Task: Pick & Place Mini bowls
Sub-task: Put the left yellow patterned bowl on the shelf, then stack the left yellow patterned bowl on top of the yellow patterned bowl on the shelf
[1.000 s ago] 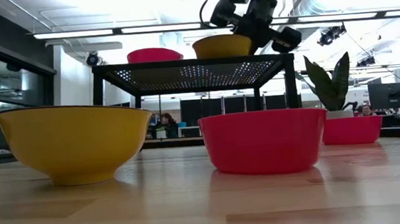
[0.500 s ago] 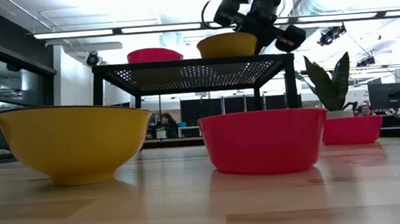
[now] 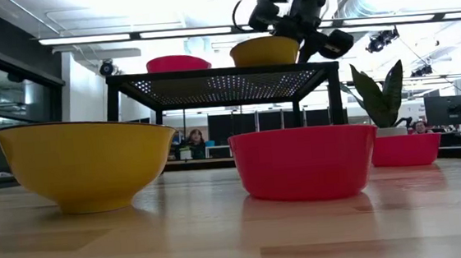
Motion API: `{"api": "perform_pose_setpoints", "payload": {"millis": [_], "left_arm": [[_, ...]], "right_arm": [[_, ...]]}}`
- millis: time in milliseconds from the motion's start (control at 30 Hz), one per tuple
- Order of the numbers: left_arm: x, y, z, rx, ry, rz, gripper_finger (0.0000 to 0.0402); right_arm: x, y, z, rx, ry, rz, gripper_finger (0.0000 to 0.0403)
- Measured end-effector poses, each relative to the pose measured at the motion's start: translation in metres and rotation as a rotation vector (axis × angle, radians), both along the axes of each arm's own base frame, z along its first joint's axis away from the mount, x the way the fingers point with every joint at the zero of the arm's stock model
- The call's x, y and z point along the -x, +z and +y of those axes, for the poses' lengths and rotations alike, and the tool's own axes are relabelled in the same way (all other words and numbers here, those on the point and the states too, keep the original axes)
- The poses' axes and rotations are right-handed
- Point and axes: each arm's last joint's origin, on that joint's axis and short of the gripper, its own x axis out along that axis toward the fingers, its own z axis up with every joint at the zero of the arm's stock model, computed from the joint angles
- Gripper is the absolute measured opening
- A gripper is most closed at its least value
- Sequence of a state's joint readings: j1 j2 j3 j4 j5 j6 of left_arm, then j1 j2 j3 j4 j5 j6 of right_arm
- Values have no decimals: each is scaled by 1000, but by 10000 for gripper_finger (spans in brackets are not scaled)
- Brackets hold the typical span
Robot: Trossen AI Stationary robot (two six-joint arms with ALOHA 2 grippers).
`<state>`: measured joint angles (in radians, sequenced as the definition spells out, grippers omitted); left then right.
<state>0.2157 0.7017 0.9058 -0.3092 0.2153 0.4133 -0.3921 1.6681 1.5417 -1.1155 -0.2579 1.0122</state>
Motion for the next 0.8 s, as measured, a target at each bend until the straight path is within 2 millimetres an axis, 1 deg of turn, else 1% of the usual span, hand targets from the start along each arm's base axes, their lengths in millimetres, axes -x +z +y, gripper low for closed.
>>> {"api": "perform_pose_setpoints", "payload": {"millis": [133,233,467,800], "left_arm": [[0,0,0,0,0,0,83],[0,0,0,4,0,0,83],[0,0,0,27,1,3,83],[1,-5,0,118,11,51,83]], "right_arm": [[6,9,-3,32,-22,-33,120],[12,17,-6,53,-31,-67,130],[33,41,-8,110,-37,-141,129],[70,79,4,258,3,-255,129]]}}
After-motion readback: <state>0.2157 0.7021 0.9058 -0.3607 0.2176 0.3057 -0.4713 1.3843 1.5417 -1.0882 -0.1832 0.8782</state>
